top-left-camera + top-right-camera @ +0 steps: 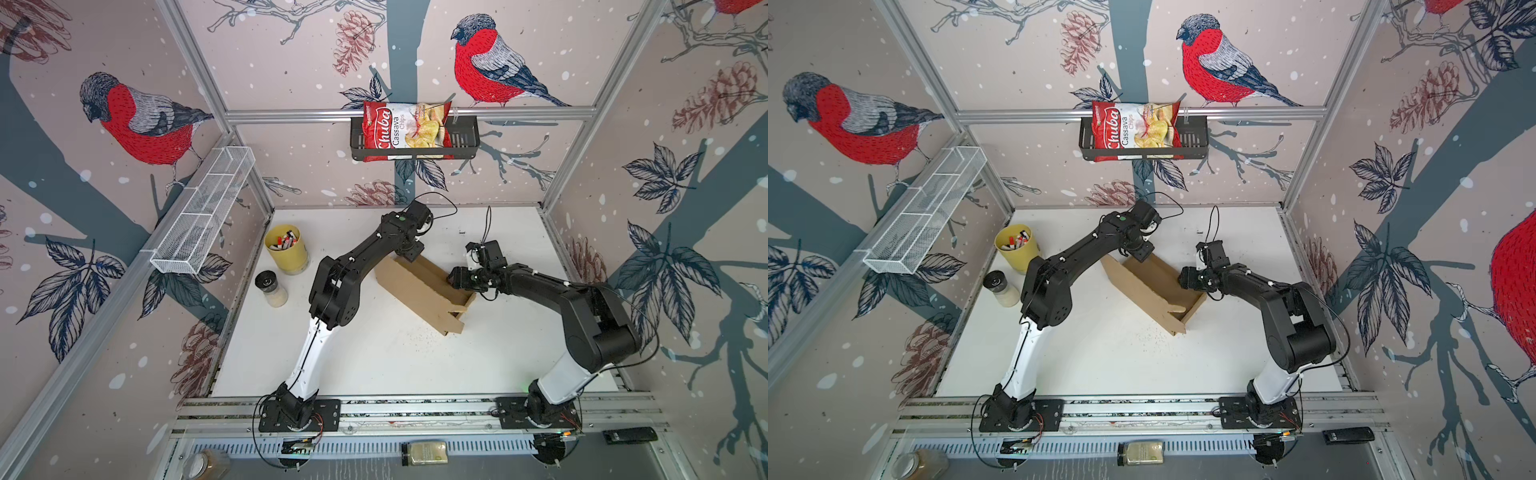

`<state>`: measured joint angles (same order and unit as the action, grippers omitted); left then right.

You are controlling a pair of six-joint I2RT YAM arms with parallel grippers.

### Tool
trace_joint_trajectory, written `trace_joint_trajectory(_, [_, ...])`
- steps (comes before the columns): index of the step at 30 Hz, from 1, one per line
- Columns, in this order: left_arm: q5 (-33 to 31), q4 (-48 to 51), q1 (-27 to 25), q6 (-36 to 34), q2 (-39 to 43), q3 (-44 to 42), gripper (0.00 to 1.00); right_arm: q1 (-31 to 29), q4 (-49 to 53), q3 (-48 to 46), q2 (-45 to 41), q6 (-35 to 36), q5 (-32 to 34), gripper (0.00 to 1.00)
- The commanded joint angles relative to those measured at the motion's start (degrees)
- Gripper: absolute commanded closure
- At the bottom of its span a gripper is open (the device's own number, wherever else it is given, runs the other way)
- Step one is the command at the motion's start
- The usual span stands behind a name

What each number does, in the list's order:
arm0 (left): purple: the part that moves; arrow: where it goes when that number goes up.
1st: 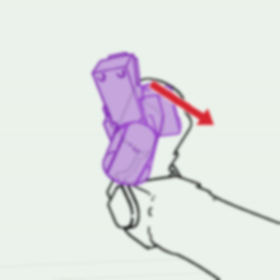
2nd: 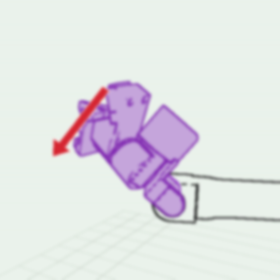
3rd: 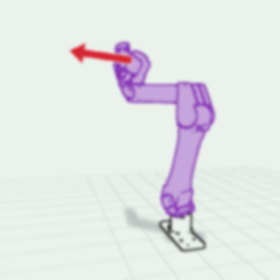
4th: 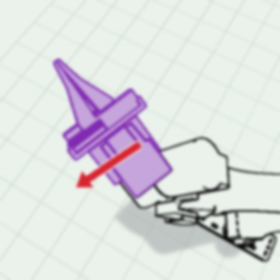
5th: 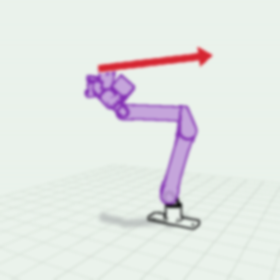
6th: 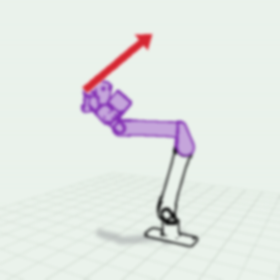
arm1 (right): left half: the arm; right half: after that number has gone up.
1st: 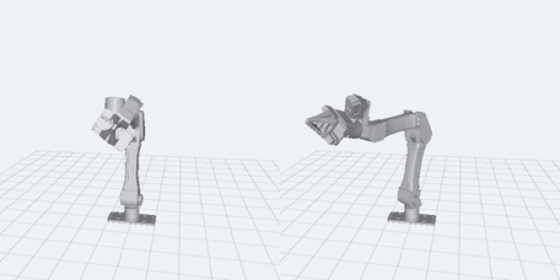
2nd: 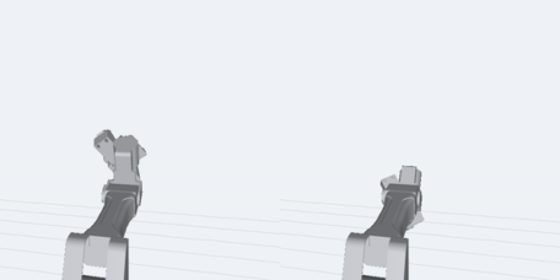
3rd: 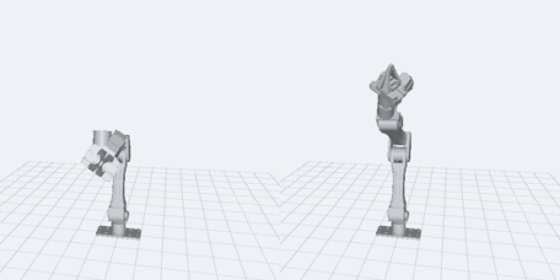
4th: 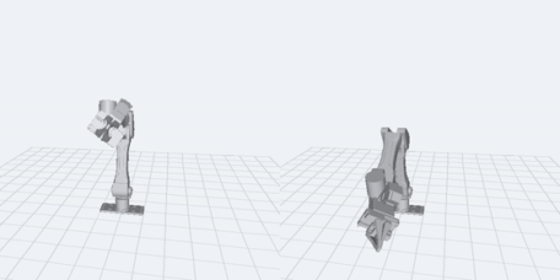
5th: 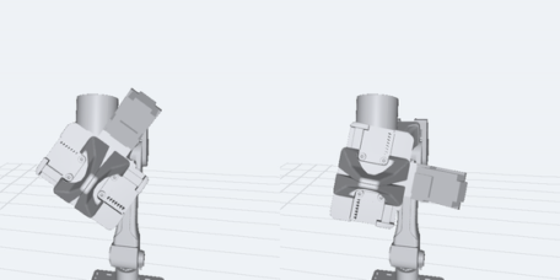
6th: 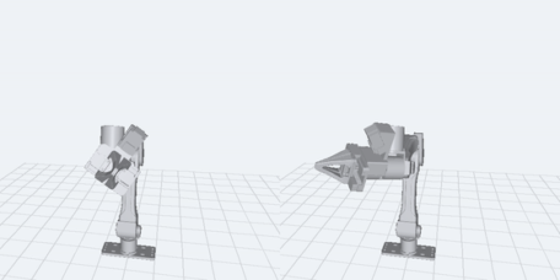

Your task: Fold the paper box

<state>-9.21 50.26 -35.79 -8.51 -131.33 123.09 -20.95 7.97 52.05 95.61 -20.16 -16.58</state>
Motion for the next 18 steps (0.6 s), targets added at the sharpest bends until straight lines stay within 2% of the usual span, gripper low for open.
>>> trace_joint_trajectory(1, [2.86, -1.57, -0.07, 0.76, 3.11, 1.33, 0.33, 0.11, -0.29, -1.02, -0.06, -1.61, -0.47, 0.33])
trace_joint_trajectory(6, [0.78, -5.26, -0.3, 4.03, 9.92, -1.37, 0.33, -0.11, 1.86, -3.34, -1.55, -4.85, -3.39, 0.34])
trace_joint_trajectory(10, [-3.73, -12.65, -0.59, 7.49, 19.52, -11.64, 0.33, -2.25, 0.8, -8.78, -5.79, -11.27, -4.64, 0.34])
trace_joint_trajectory(13, [-8.05, -16.49, -0.6, 10.13, 26.09, -18.57, 0.33, -5.53, -0.44, -12.18, -9.66, -16.41, -4.82, 0.34])
trace_joint_trajectory(18, [-12.61, -18.32, -0.51, 13.03, 34.25, -26.51, 0.33, -15.67, -1.33, -12.06, -11.86, -21.31, -6.5, 0.34])
